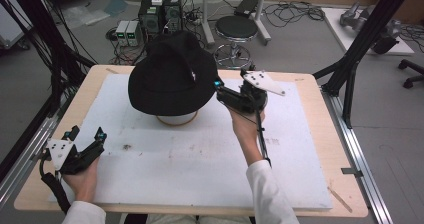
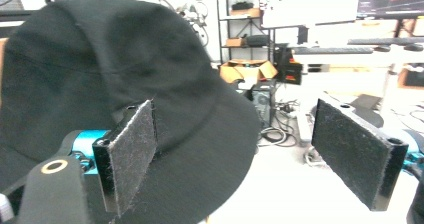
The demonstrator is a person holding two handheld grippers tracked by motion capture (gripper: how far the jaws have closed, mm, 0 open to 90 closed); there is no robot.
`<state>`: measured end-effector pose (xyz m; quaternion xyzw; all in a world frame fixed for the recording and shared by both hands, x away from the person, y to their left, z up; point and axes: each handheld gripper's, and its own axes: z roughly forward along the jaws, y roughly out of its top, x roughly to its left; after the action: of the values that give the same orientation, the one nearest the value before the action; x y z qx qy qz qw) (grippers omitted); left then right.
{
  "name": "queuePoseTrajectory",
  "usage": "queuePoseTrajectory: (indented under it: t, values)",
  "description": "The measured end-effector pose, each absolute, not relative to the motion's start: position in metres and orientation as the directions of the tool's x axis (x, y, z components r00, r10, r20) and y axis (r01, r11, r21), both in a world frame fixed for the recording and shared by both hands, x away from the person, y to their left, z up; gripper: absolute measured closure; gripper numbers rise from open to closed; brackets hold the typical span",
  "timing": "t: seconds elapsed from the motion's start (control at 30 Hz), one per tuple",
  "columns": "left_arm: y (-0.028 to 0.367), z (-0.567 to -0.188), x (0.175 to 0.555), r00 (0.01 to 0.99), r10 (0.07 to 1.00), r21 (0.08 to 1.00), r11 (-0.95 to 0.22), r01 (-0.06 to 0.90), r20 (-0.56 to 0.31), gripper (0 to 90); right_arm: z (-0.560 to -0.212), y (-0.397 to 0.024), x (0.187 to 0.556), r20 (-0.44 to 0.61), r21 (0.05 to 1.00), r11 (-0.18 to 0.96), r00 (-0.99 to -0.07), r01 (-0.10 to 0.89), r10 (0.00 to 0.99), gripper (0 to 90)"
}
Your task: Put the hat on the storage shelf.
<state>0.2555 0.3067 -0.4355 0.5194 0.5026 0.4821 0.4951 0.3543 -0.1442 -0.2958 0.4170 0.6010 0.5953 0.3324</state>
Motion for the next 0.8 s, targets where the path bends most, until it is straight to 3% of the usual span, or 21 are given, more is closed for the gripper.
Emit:
queuePoseTrajectory:
  t: [0.27, 0.8]
  values:
    - [0.303, -0.435, 0.256, 0.036, 0.999, 0.999, 0.005, 0.044, -0.006, 25.9, -0.309, -0.196, 0.333, 0.119, 0.992, -0.101, -0.352, 0.071, 0.928, 17.4]
    - [0.304, -0.435, 0.250, 0.023, 0.999, 0.998, 0.047, 0.042, -0.048, 25.9, -0.325, -0.244, 0.300, 0.089, 0.995, -0.074, -0.240, 0.072, 0.967, 17.2]
